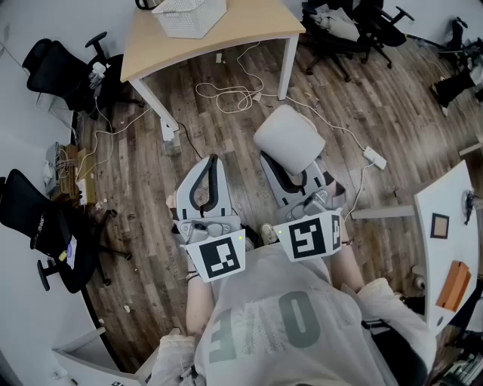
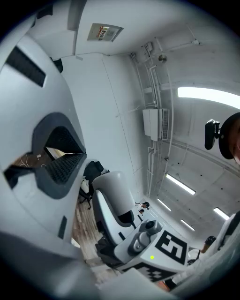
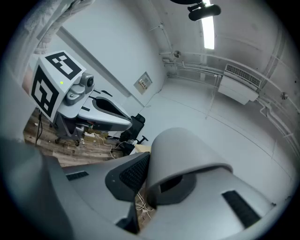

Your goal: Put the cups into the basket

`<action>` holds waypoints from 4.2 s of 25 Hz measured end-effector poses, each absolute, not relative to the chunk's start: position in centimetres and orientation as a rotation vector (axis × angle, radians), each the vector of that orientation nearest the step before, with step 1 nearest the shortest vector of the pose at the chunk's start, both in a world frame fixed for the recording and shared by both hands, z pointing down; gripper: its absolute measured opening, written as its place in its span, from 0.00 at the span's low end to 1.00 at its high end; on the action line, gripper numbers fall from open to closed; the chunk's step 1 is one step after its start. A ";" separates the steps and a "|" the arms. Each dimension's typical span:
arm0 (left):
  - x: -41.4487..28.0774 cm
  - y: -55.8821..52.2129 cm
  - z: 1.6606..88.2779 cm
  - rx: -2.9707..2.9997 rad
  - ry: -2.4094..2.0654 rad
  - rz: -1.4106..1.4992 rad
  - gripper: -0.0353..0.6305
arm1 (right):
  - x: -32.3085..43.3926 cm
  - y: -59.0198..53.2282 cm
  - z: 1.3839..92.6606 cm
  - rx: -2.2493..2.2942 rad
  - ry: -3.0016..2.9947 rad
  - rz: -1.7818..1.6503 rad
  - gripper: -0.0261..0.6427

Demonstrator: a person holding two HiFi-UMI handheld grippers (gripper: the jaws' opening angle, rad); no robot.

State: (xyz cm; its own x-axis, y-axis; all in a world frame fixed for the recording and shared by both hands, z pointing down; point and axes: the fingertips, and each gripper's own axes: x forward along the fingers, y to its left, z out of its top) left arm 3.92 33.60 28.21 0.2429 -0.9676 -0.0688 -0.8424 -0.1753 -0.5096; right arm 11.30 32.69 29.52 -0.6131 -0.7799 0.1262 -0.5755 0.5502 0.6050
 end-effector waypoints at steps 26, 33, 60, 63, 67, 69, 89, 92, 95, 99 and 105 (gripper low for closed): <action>0.3 27.4 29.6 -1.846 1.857 -0.562 0.07 | 11.6 26.1 33.2 0.874 -2.517 -0.699 0.08; -1.2 19.4 30.0 -1.898 1.798 -0.498 0.07 | 9.4 19.9 33.6 0.917 -2.459 -0.710 0.08; -16.0 -15.9 27.4 -1.987 1.786 -0.335 0.07 | -6.9 -15.2 31.3 0.901 -2.362 -0.800 0.08; -16.1 -17.8 27.9 -1.999 1.778 -0.356 0.07 | -7.0 -17.0 31.2 0.906 -2.361 -0.801 0.08; -16.2 -20.0 28.1 -2.003 1.773 -0.349 0.07 | -7.2 -19.8 31.4 0.907 -2.356 -0.808 0.08; -16.5 -21.5 28.1 -1.992 1.780 -0.343 0.07 | -7.5 -21.7 31.3 0.903 -2.357 -0.824 0.08; -21.8 -46.6 25.0 -1.852 1.887 -0.432 0.07 | -11.6 -48.0 28.9 0.789 -2.485 -0.821 0.08; -22.2 -49.7 25.1 -1.853 1.896 -0.456 0.07 | -12.0 -51.5 28.6 0.780 -2.522 -0.781 0.08; -22.5 -51.9 25.6 -1.862 1.900 -0.480 0.07 | -12.7 -54.4 28.6 0.780 -2.535 -0.762 0.08; -23.0 -53.6 26.4 -1.905 1.913 -0.492 0.07 | -13.6 -56.5 29.0 0.757 -2.512 -0.760 0.08; -24.5 -56.3 26.8 -1.931 1.899 -0.452 0.07 | -14.6 -58.4 30.4 0.745 -2.449 -0.730 0.08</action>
